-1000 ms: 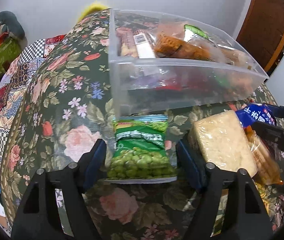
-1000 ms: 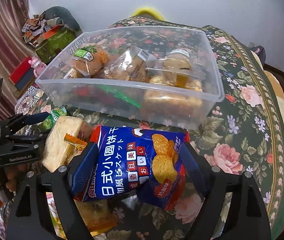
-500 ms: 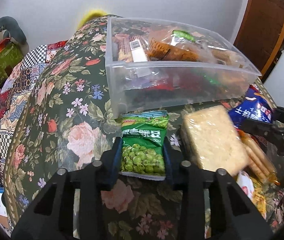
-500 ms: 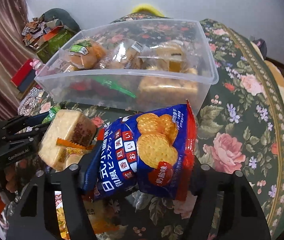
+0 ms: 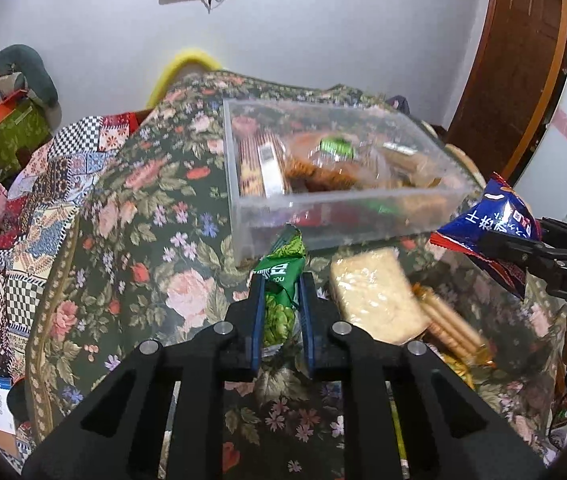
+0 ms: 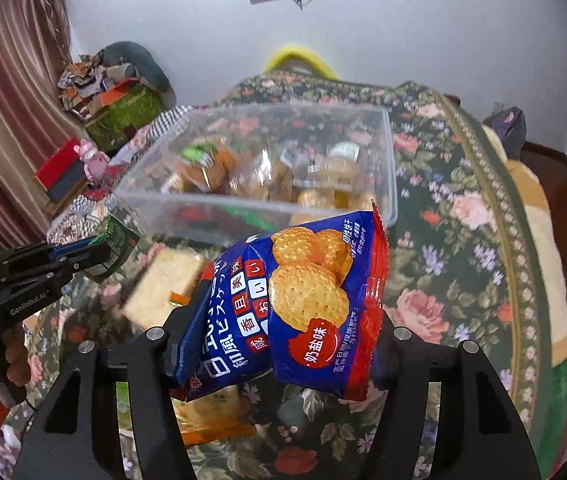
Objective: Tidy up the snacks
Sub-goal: 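Grasp the green pea bag with left tool while right tool lifts the blue cracker bag, then drop the green pea bag and blue cracker bag into the clear box with both tools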
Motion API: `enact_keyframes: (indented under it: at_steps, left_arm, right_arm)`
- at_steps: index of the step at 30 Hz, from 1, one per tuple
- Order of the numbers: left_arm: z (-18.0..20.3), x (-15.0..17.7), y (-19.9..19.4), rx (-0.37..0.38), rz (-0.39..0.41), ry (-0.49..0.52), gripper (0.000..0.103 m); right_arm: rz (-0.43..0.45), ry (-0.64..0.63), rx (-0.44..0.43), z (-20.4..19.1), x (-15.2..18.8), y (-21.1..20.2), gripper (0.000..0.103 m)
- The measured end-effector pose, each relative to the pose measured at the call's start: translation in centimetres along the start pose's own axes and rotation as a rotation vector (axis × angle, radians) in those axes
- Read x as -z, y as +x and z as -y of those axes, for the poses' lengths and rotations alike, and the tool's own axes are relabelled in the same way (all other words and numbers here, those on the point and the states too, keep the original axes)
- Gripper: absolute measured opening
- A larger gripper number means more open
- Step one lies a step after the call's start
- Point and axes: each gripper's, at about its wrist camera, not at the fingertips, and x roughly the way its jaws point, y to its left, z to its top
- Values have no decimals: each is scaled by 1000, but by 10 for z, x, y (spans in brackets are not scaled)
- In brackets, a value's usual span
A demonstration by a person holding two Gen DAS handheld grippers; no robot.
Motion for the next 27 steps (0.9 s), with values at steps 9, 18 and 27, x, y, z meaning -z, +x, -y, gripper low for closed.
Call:
enact_keyframes:
  at_steps: [9, 18, 27]
  left_arm:
    - [-2, -35, -24, 9, 87, -5, 16]
    - [5, -73, -11, 16, 127, 6, 16]
    - [0, -98, 35, -9, 109, -27, 16]
  right_arm:
    - [89, -4, 7, -3, -33, -12, 60]
    - [124, 0, 33, -7, -69, 7, 60]
    - [85, 9, 82, -6, -92, 49, 60]
